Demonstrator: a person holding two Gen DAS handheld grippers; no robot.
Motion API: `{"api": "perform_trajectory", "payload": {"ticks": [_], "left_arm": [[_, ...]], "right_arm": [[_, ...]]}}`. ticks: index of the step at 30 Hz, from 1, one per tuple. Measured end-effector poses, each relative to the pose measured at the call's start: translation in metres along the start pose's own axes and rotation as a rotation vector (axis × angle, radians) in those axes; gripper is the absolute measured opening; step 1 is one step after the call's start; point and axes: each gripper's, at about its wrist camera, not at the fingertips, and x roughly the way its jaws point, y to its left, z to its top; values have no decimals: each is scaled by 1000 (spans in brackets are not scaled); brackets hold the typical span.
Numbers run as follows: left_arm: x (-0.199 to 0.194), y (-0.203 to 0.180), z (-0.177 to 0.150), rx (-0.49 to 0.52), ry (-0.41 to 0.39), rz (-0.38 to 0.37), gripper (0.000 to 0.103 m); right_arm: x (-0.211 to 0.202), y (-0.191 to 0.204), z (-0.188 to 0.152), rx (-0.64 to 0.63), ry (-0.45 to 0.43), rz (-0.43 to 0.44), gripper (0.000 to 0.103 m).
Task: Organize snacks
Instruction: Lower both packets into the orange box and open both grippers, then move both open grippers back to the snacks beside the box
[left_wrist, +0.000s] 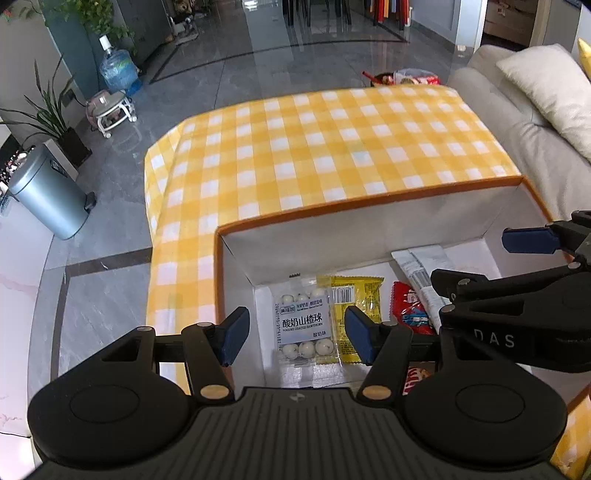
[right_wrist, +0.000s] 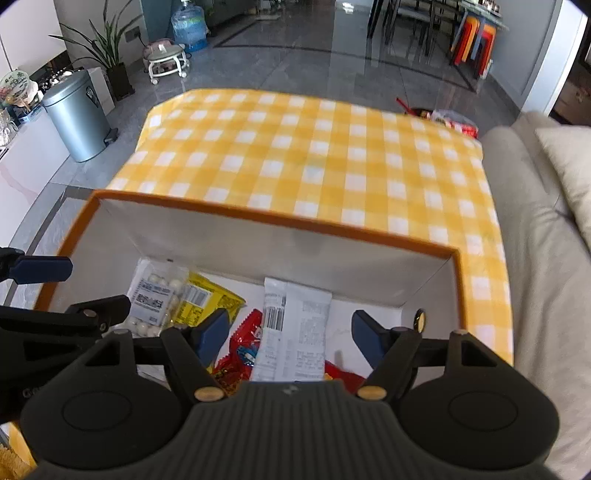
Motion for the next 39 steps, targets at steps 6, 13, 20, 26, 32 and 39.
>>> {"api": "perform_trajectory", "payload": {"ticks": [6,13,20,26,32,39], "left_arm": [[-32,4,-1,-2,-58,16,70],[-73,7,-7,-19,-146,36,70],[-120,5,-25,-40,-254,42,70],[-153,1,-51,-49,-334,57,70],[-171,-1,-80,-76,-359,46,70],[-171,-6,-115,-102,-352,26,72]], "right_arm": [[-34,3,0,-2,-63,-7,74],[-85,5,-8,-8,-149,-3,80],[-136,11,-29,-11,-233,4,85],[-173,16,-54,-2,-295,6,85],[-201,21,-86,16,-335,12,87],[-214,31,-128,-12,-351,-8,88]]}}
